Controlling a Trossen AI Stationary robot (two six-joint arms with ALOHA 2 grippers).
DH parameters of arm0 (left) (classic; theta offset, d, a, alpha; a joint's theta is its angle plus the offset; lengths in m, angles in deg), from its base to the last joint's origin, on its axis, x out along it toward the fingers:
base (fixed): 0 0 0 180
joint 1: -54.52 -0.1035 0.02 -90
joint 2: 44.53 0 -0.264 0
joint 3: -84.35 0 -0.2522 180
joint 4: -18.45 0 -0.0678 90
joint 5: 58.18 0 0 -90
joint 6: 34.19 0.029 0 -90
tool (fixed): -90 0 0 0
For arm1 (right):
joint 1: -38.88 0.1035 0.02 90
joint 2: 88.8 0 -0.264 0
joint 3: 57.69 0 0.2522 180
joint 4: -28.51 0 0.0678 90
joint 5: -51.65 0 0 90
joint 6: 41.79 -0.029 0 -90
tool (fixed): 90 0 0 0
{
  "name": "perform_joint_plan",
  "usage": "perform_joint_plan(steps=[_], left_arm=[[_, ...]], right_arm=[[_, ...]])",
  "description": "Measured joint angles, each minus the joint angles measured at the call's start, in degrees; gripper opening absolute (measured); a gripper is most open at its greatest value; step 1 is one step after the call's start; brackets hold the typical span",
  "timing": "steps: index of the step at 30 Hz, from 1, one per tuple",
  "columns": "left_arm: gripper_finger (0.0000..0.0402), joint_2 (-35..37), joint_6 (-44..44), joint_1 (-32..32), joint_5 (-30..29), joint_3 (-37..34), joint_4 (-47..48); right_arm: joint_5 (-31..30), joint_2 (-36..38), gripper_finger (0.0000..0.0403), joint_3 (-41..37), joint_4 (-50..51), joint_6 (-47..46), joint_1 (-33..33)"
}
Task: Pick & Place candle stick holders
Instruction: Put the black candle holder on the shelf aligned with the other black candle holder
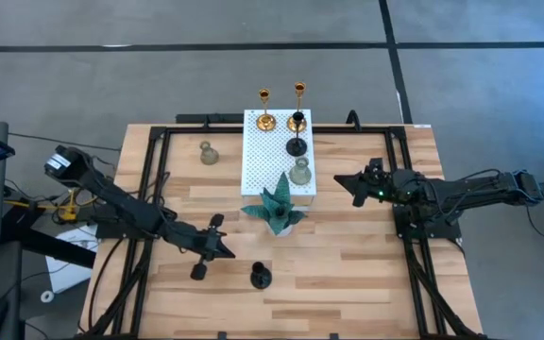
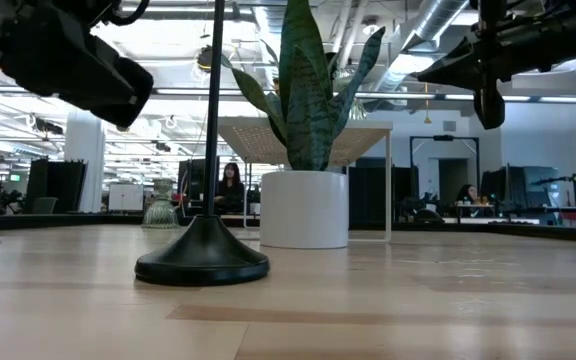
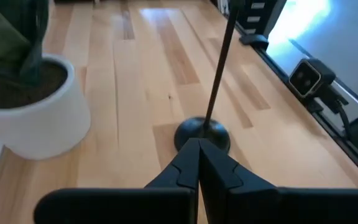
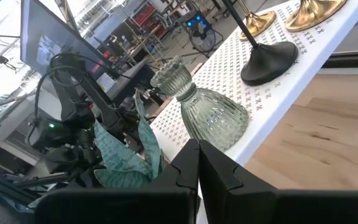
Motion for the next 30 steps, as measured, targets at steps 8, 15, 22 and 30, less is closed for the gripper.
perform_joint_plan(steps=[8, 15, 22, 30], left_arm=[[0.0006, -5.6, 0.4, -0.1, 0.0, 0.0, -3.9], [0.0007, -13.8, 1.9, -0.1, 0.0, 0.0, -16.2], [0.0007, -19.3, 1.9, -1.3, 0.4, 0.0, -19.3], [0.0008, -24.5, 1.6, -1.7, 3.9, 0.0, -31.0]], right_arm=[[0.0, 0.0, 0.0000, 0.0, 0.2, 0.5, 0.0], [-0.1, 0.0, 0.0000, 0.0, 2.3, 0.6, 0.0], [-0.1, 0.0, 0.0000, 0.0, 4.2, 0.6, 0.0], [-0.1, 0.0, 0.0000, 0.0, 4.1, 0.5, 0.0]])
